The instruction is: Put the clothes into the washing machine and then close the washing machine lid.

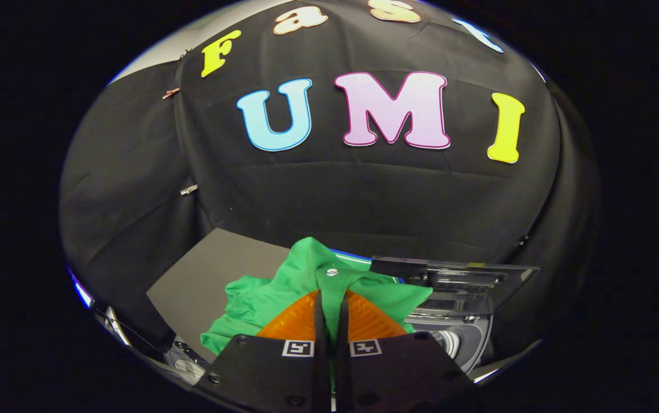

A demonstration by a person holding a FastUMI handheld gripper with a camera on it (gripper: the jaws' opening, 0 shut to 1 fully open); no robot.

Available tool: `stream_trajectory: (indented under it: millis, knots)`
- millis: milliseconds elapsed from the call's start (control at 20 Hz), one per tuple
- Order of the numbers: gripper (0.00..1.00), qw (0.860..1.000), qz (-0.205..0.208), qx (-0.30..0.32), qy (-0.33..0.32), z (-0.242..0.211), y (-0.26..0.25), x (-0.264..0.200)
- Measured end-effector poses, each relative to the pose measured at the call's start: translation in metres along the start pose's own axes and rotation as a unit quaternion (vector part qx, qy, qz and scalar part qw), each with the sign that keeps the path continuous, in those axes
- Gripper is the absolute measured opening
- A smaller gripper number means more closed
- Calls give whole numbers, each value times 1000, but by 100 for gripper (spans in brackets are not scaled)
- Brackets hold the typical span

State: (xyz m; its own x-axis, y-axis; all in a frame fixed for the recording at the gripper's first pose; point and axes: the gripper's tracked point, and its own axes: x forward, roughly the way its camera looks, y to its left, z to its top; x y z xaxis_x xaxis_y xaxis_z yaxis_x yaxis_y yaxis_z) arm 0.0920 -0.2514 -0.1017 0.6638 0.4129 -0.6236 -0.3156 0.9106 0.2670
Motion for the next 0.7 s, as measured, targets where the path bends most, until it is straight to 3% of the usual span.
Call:
stream_trajectory:
  millis: [250,500,700]
  knots:
    - [8,999,23,23,0,-3,-64,-7]
    - [8,1000,17,11,9,-7,-121,-1]
    - [8,1000,6,2,17,-12,-139,23]
